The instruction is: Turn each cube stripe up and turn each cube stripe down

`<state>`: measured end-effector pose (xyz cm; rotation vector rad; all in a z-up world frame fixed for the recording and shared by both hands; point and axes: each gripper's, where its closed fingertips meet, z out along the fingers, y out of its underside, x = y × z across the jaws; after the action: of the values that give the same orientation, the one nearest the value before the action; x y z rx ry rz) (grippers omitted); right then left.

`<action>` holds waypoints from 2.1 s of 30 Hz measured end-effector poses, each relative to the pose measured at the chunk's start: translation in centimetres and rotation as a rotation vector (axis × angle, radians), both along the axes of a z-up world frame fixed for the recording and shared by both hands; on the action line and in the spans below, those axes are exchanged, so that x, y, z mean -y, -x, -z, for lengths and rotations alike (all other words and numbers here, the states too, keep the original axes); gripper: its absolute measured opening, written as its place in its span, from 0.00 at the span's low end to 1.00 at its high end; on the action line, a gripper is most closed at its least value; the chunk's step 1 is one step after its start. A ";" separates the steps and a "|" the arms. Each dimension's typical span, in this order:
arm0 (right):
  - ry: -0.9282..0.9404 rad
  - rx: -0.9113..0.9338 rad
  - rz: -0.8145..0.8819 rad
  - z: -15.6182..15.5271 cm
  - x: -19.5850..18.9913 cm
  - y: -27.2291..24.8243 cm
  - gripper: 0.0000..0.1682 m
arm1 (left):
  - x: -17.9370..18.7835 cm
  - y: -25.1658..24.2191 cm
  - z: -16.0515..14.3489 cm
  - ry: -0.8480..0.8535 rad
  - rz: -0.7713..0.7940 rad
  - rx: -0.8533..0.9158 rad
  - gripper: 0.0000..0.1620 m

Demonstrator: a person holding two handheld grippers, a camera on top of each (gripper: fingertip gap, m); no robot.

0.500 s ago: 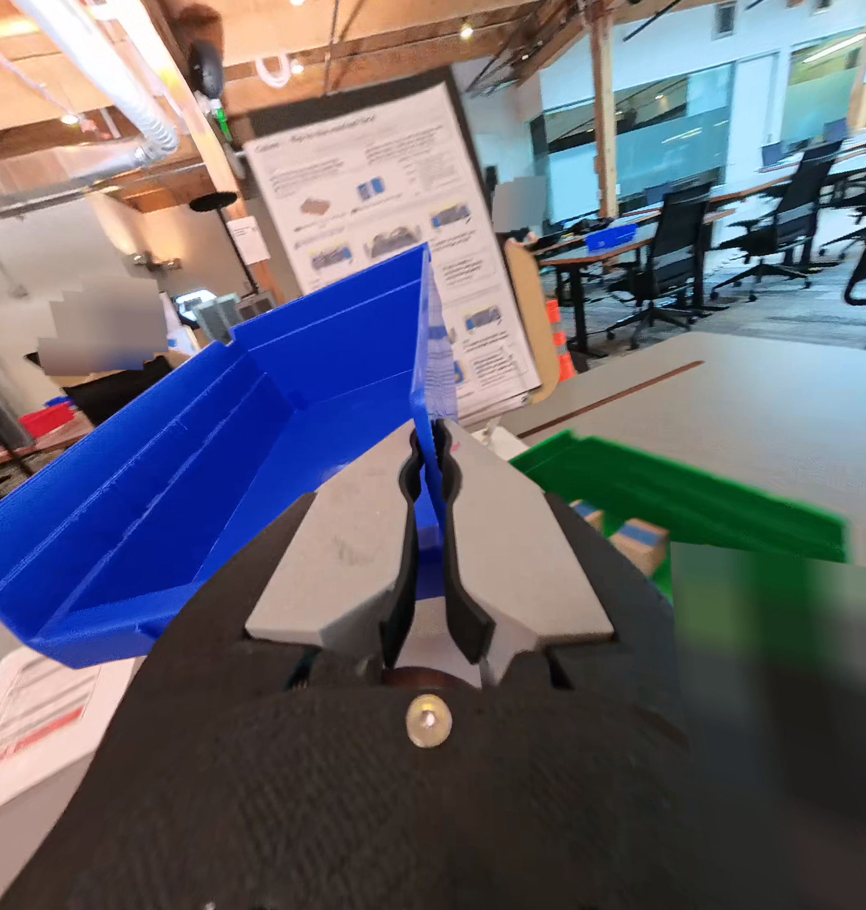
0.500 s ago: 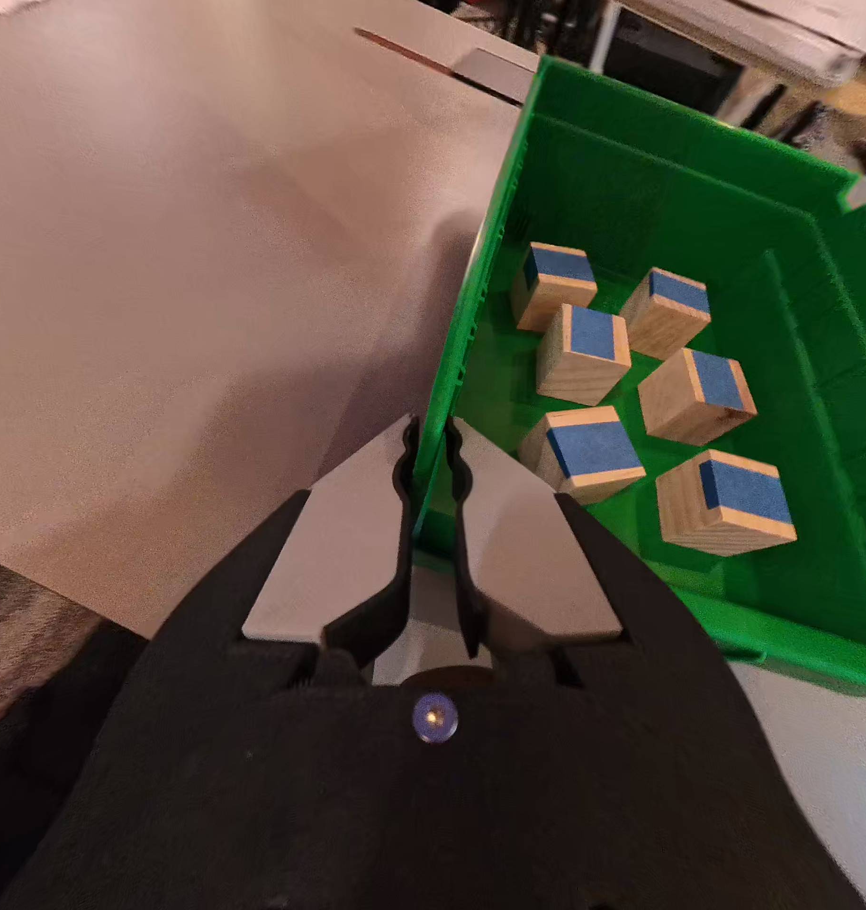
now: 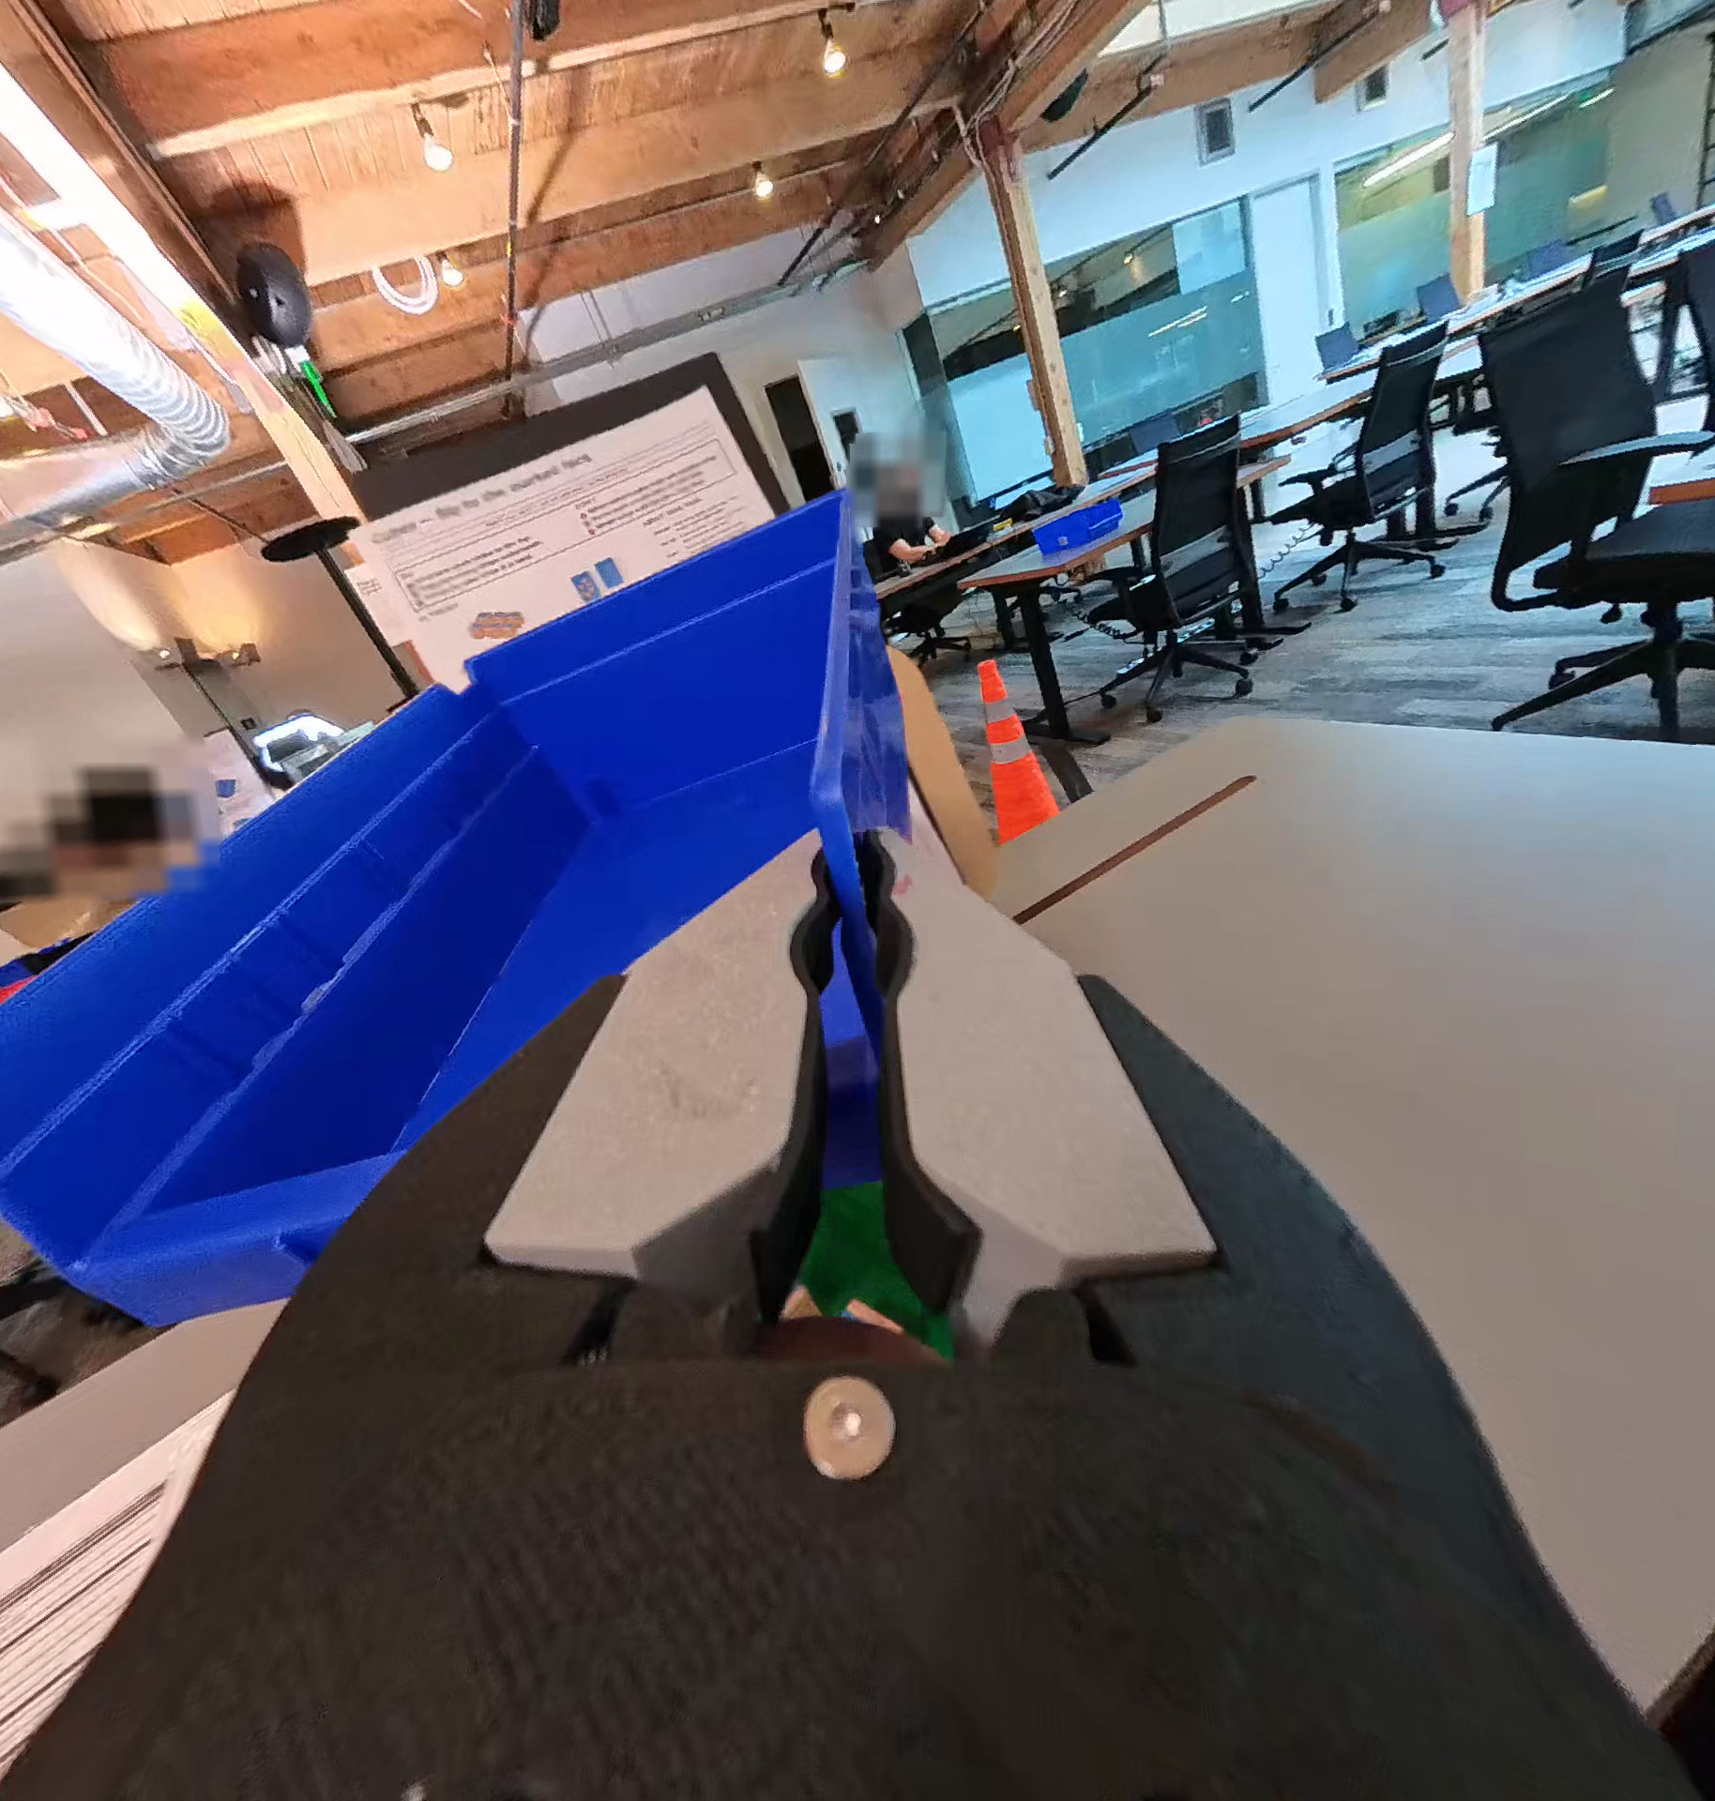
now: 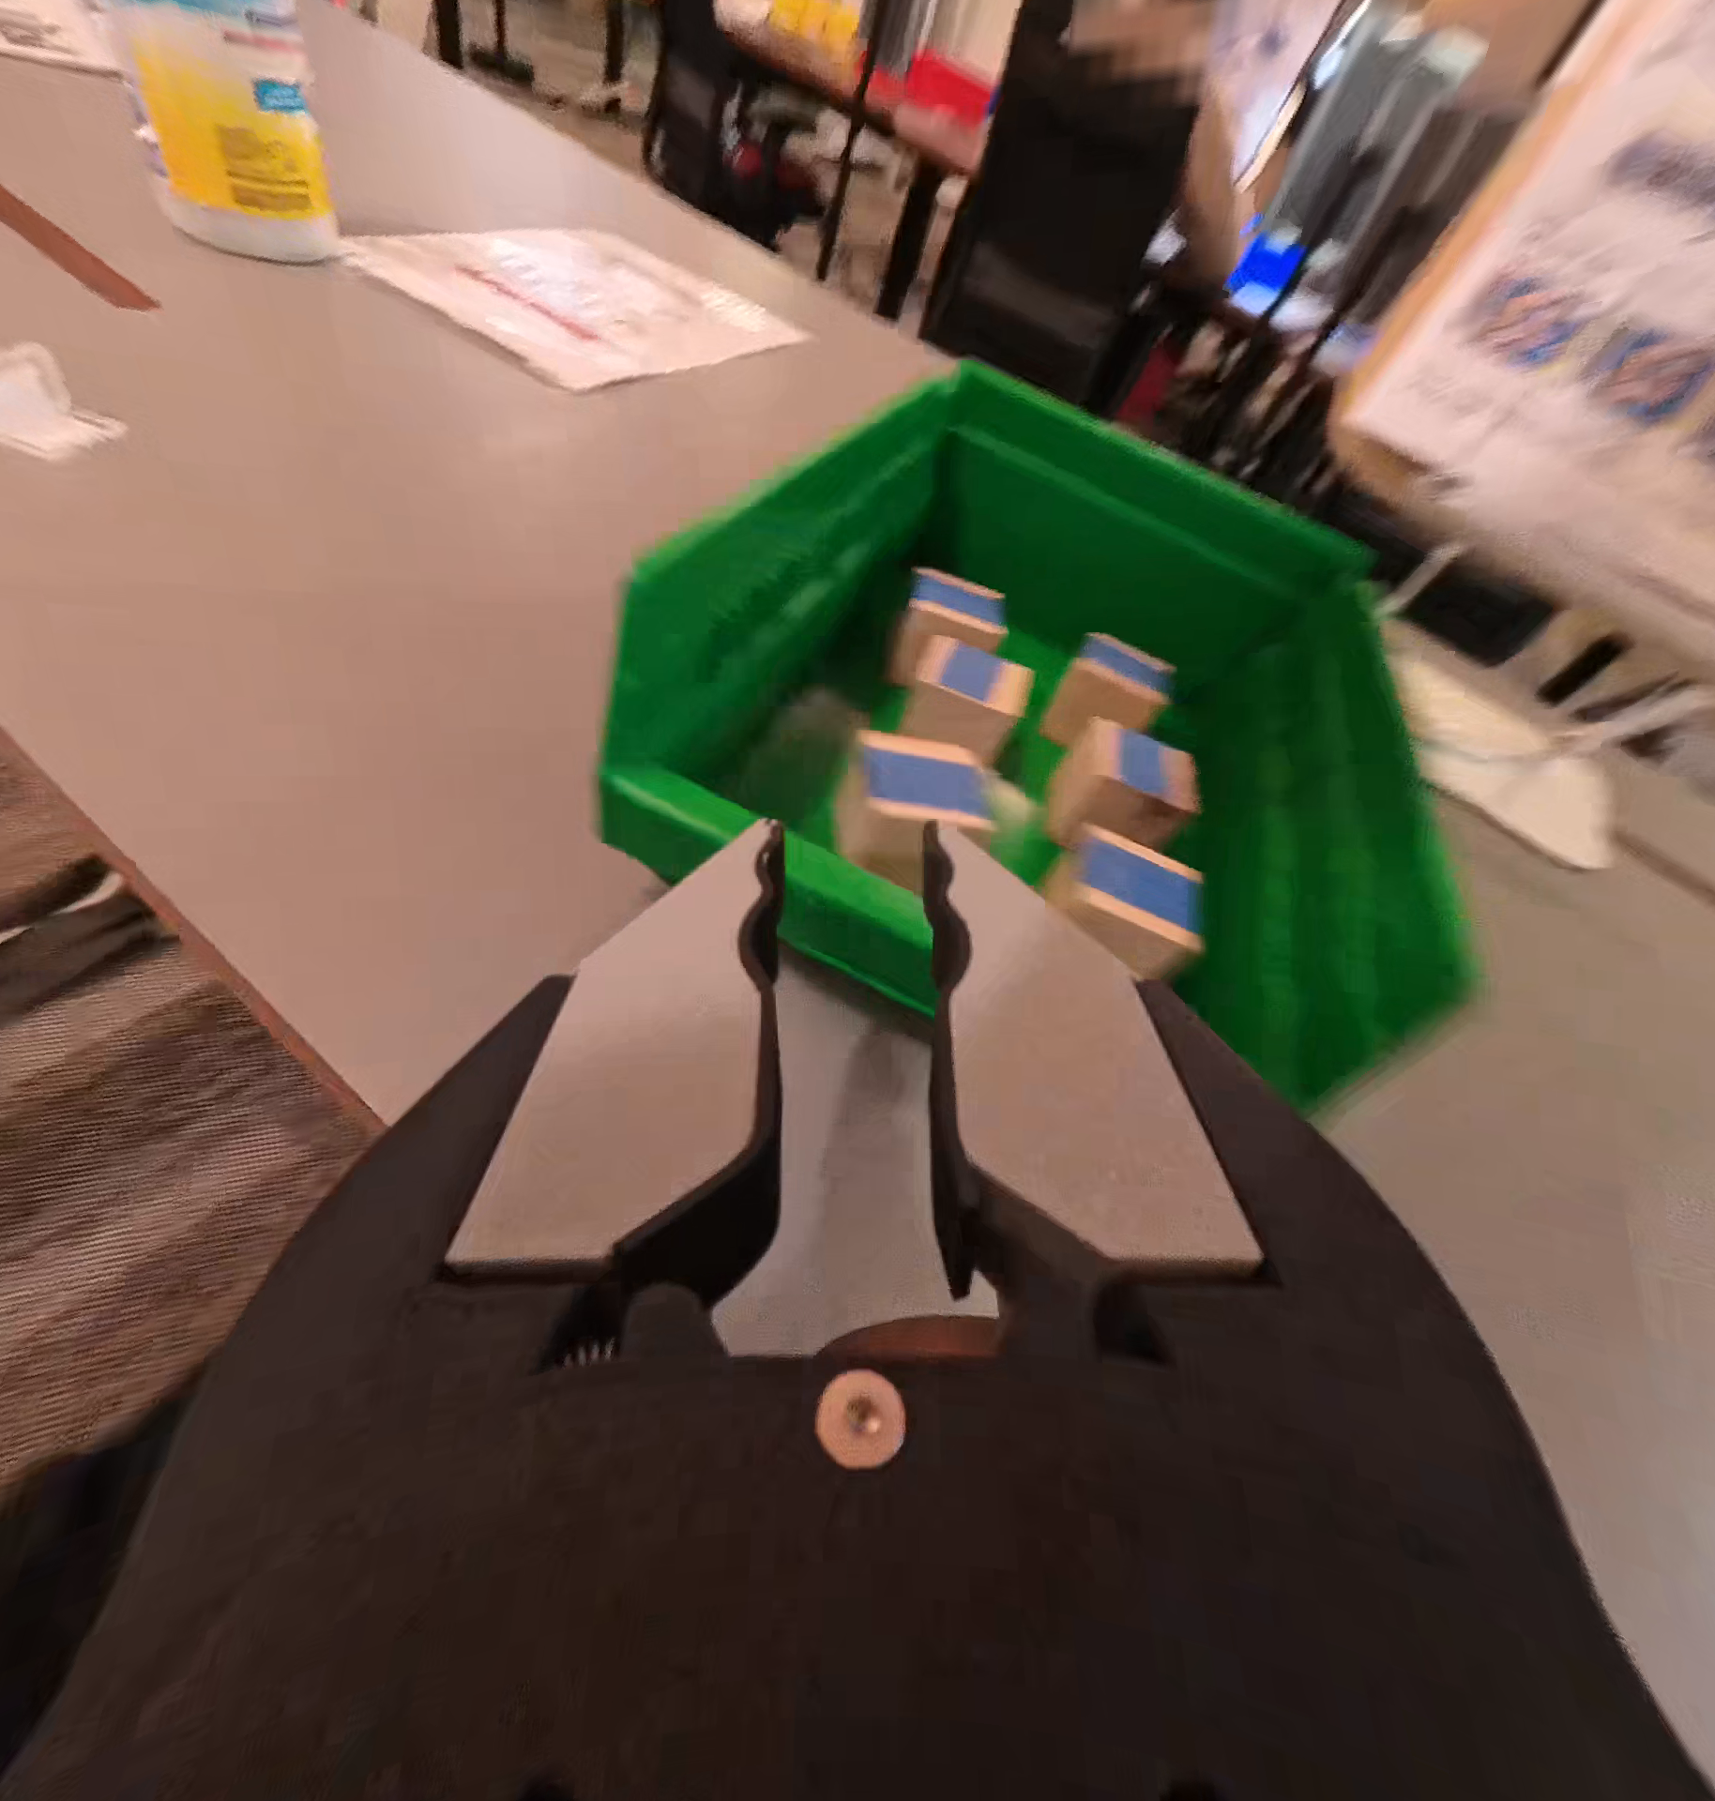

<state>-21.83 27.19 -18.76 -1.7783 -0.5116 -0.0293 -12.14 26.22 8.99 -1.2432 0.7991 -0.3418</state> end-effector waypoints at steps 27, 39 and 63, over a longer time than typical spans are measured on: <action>-0.087 -0.288 0.428 -6.9 11.2 -35.8 0.22 | 7.1 -27.1 28.7 0.275 0.215 -0.238 0.06; 0.251 -0.134 0.341 1.8 7.8 -28.7 0.21 | 0.6 -1.5 27.8 0.379 0.067 -0.193 0.24; 0.239 -0.149 0.297 2.4 4.7 -29.8 0.27 | -5.2 2.5 30.5 0.362 -0.152 -0.219 0.08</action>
<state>8.02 22.48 -21.14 -2.0602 -0.1439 -0.0436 -14.61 31.43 -21.48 -1.6930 0.8454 -0.2344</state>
